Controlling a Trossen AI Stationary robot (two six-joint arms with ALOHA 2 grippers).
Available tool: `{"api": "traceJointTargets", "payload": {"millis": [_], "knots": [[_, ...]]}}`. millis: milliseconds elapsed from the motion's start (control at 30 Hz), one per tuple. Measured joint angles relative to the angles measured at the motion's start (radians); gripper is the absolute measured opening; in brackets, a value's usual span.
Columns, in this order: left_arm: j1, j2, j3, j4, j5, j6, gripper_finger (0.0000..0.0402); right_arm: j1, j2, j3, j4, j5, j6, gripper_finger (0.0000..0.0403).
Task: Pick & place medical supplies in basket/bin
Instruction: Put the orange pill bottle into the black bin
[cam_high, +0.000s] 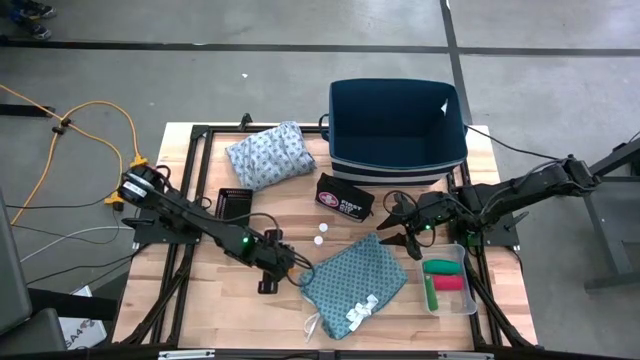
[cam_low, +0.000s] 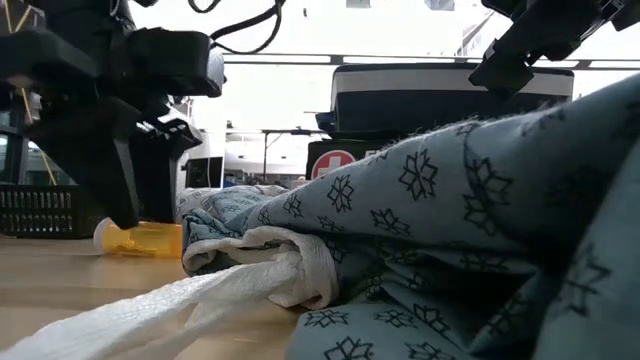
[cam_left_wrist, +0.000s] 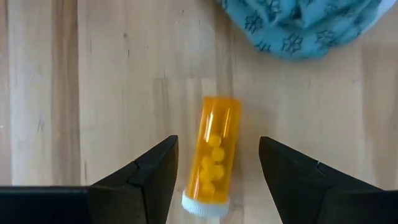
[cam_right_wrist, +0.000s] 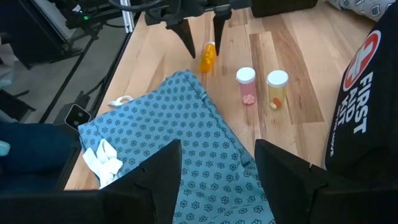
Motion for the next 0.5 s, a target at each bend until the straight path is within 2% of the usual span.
{"api": "traceJointTargets", "payload": {"millis": [500], "knots": [[0.0, 0.041, 0.0, -0.014, -0.006, 0.0, 0.0214, 0.0, 0.0, 0.0, 0.0, 0.0, 0.0, 0.0192]]}}
